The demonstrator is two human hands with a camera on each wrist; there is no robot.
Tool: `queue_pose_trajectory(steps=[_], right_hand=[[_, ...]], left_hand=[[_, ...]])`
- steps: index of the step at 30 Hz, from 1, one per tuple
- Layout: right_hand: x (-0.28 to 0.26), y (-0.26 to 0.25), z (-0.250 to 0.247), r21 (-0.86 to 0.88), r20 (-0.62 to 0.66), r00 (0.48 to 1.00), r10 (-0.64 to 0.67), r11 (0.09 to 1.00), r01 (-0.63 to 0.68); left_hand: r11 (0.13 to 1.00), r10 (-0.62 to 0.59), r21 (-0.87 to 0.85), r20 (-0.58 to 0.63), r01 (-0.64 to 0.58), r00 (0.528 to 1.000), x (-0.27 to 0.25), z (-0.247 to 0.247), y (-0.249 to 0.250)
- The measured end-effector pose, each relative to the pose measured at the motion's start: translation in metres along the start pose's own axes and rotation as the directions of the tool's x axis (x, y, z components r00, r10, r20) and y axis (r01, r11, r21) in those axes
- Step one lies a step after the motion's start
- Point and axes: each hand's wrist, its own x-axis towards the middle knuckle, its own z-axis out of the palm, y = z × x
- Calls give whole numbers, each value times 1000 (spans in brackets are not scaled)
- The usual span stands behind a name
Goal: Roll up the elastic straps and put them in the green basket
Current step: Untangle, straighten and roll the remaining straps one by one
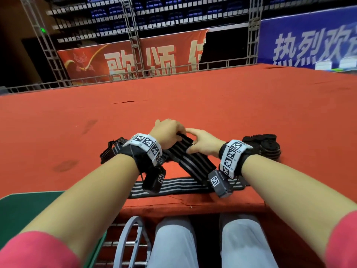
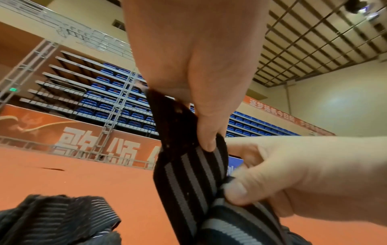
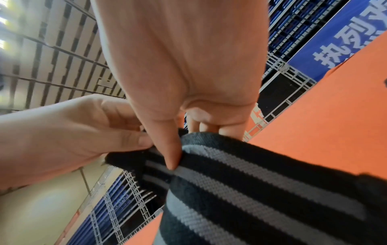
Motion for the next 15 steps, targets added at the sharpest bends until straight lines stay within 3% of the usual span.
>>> queue_pose_trajectory(steps=[3, 6, 10, 12, 15], right_hand=[[3, -6, 3, -10, -74, 997, 12, 1000, -12], [5, -5, 5, 150, -130, 984, 123, 983, -103], [7, 3, 3, 278, -162, 962, 218, 946, -168], [8, 6, 2, 384, -192, 943, 272, 905, -183], [8, 7, 1, 507, -241, 915, 324, 846, -166]], left_hand=[[999, 35, 9, -51, -35, 998, 7, 1, 10], [996, 9, -84, -93, -17, 996, 10, 6, 11], [946, -196, -284, -113, 157, 974, 10, 14, 6], [867, -337, -413, -73, 280, 939, 9, 20, -3], [626, -414, -655, 181, 424, 892, 7, 33, -15]])
